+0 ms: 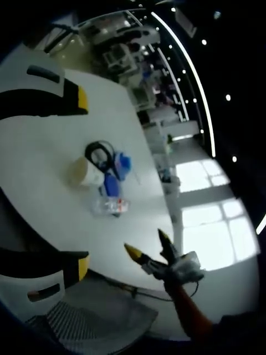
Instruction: Arrange the tabletop items into an orderly group along one side of the table until the central work area is clear of visible clutter.
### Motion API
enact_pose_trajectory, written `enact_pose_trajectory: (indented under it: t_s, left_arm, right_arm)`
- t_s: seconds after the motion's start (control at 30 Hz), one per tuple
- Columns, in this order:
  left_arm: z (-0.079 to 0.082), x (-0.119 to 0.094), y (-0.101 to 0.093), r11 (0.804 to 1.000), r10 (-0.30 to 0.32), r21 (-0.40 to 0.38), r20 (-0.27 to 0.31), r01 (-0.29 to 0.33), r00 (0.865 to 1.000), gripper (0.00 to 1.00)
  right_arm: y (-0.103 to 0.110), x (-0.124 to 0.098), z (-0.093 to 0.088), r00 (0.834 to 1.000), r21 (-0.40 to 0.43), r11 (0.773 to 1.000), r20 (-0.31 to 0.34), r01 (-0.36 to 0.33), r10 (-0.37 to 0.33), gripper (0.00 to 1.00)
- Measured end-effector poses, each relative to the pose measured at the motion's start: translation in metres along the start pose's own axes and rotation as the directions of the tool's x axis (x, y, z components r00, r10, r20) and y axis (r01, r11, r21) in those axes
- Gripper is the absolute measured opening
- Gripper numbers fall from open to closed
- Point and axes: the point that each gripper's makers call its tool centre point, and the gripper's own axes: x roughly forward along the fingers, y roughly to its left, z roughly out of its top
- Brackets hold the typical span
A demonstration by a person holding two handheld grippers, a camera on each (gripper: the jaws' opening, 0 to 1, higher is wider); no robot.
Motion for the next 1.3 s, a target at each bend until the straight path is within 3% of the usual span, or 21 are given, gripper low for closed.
enact_pose_trajectory:
  t_s: [0.33,0.53,0.77,0.97,1.17,1.3]
  left_arm:
    - [0.0,0.001,0.0,1.0,0.002,-0.003,-0.001,-0.002,1.0,1.0]
    - [-0.001,0.001,0.001,1.0,0.004,-0.002,-0.001,-0.004,1.0,1.0]
    - [0.0,0.001,0.0,1.0,0.003,-0.003,-0.002,-0.003,1.0,1.0]
    - [-0.001,0.001,0.001,1.0,0.003,-0.004,-0.002,-0.003,1.0,1.0]
    - [0.0,0.001,0.001,1.0,0.003,-0.006,-0.001,-0.003,1.0,1.0]
    - [-0.001,0.001,0.0,1.0,0.003,-0.007,-0.002,-0.003,1.0,0.99]
  right_arm:
    - [0.0,0.019,-0.006,1.0,0.184,0.983,0.001,0.021,-0.022,0.88]
    - [-0.002,0.028,-0.008,0.999,0.293,0.955,0.0,0.036,-0.038,0.87]
    - [-0.002,0.04,-0.004,0.999,0.406,0.913,0.011,0.041,-0.05,0.85]
    - [0.0,0.05,-0.004,0.998,0.512,0.858,0.012,0.045,-0.059,0.83]
    - [0.003,0.059,-0.008,0.997,0.548,0.834,0.003,0.058,-0.071,0.82]
    - [0.005,0.066,-0.013,0.997,0.629,0.774,-0.008,0.067,-0.08,0.8]
